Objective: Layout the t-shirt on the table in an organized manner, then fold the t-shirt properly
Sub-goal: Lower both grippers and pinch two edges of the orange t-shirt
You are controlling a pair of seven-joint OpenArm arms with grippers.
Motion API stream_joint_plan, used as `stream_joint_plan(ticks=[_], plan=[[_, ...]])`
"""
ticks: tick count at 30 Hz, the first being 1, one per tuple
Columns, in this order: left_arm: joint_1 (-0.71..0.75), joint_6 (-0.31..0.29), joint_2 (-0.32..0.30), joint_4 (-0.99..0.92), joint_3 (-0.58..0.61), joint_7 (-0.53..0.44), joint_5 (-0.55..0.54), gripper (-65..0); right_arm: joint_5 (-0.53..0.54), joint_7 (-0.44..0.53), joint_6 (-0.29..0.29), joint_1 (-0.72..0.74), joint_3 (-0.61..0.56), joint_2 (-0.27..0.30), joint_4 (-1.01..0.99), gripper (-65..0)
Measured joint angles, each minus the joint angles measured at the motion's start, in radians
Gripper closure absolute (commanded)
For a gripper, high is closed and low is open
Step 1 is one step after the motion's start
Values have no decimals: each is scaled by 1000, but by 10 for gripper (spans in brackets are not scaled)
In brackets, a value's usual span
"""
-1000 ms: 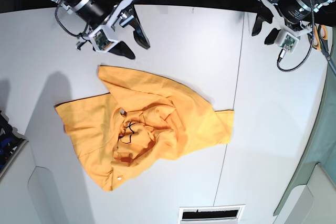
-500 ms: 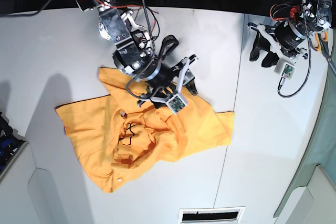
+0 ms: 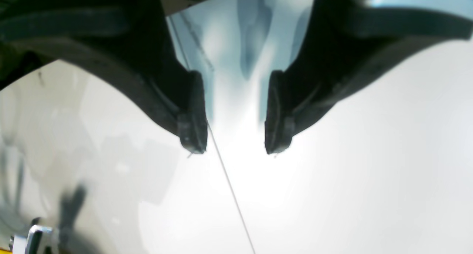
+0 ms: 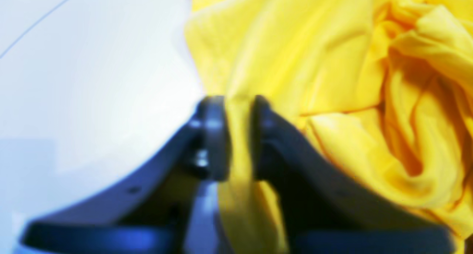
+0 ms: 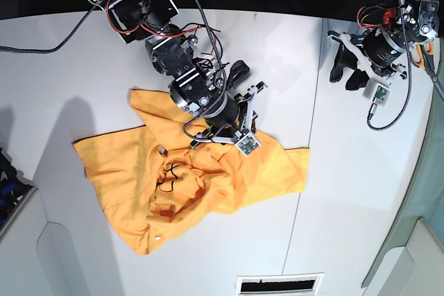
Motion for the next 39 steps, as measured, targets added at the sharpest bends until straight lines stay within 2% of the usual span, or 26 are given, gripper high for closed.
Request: stream_joint_plan(ticks=[6, 13, 15, 18, 22, 29, 31, 35, 36, 39], plan=[[0, 0, 0, 0, 0, 0, 1, -291, -3, -40, -5, -34, 0, 6, 109, 0], [-39, 0, 1, -4, 1, 2, 2, -291, -1, -332, -81, -177, 1, 9, 517, 0], [-70, 0, 1, -19, 2, 1, 0, -291, -2, -389, -89, -225, 3, 10, 614, 0], [-114, -1, -15, -60, 33, -3, -13, -291, -13, -408, -89, -302, 3, 9, 733, 0], [-174, 0, -34, -126, 132, -2, -8, -291, -23, -413, -90, -399, 3, 9, 841, 0], [-274, 0, -34, -224, 283, -19, -2, -291, -18, -416, -90, -529, 5, 9, 972, 0], [-291, 0, -27, -240, 299, -26, 5, -291, 28, -419, -75, -560, 5, 8, 1020, 0], [-328, 0, -22, -254, 303, -26, 7, -291, 122, -397, 79, -576, 5, 3, 1094, 0], [-334, 0, -23, -255, 302, -25, 8, -291, 142, -385, 101, -573, 5, 3, 1097, 0], [-334, 0, -27, -258, 302, -25, 14, -291, 150, -382, 104, -564, 5, 3, 1096, 0]])
